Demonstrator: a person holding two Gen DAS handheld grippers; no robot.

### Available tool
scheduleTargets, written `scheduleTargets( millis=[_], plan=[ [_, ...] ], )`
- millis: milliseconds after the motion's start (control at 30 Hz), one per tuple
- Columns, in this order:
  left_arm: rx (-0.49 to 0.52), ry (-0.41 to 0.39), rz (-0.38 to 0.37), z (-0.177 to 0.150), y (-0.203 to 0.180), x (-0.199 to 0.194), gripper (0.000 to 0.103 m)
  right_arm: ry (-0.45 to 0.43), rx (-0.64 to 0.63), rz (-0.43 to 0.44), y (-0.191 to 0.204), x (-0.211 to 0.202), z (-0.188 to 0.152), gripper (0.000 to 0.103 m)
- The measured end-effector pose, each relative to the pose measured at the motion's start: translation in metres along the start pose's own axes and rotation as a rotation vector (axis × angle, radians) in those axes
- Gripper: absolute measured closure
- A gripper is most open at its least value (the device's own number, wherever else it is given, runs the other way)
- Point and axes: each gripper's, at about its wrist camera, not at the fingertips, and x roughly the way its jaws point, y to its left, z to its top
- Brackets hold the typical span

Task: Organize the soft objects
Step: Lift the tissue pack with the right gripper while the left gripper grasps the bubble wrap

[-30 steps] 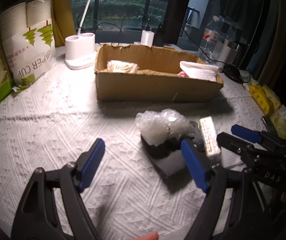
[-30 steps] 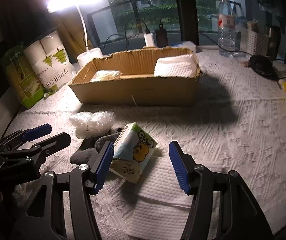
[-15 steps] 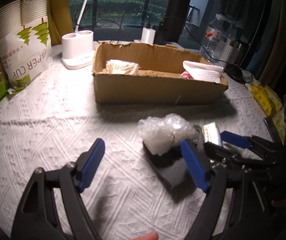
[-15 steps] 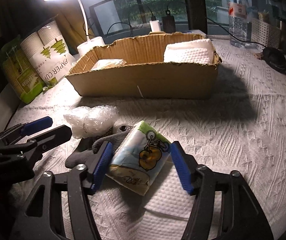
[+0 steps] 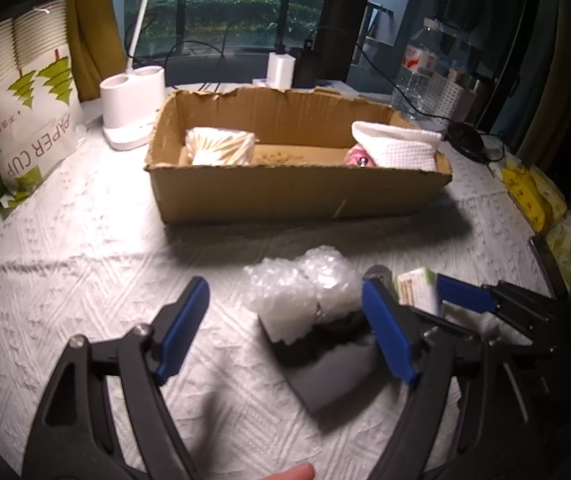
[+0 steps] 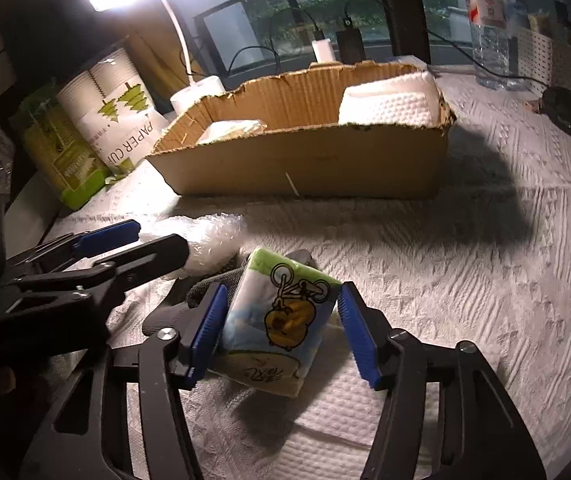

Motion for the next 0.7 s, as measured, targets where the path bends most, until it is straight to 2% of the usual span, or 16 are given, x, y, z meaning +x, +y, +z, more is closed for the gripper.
scheduleTargets(
  millis=[167,500,700],
  plan=[
    [0.002,0.004,0.023,0.006,-0.004,0.006,0.018,-0.037,0.002,0.022,-0.006,-0.01,0.002,0.045],
    [0.011,0.07,0.044,0.008,-0.014,0.029,0.018,-0.106,0.044,0.06,-0.024,-0.026,0.015,0.046],
    [0.037,0.072,0.055,0.009,-0.02,0.032,0.019,-0.129,0.053,0.067,-0.031,-0.033,0.017,0.046]
  ],
)
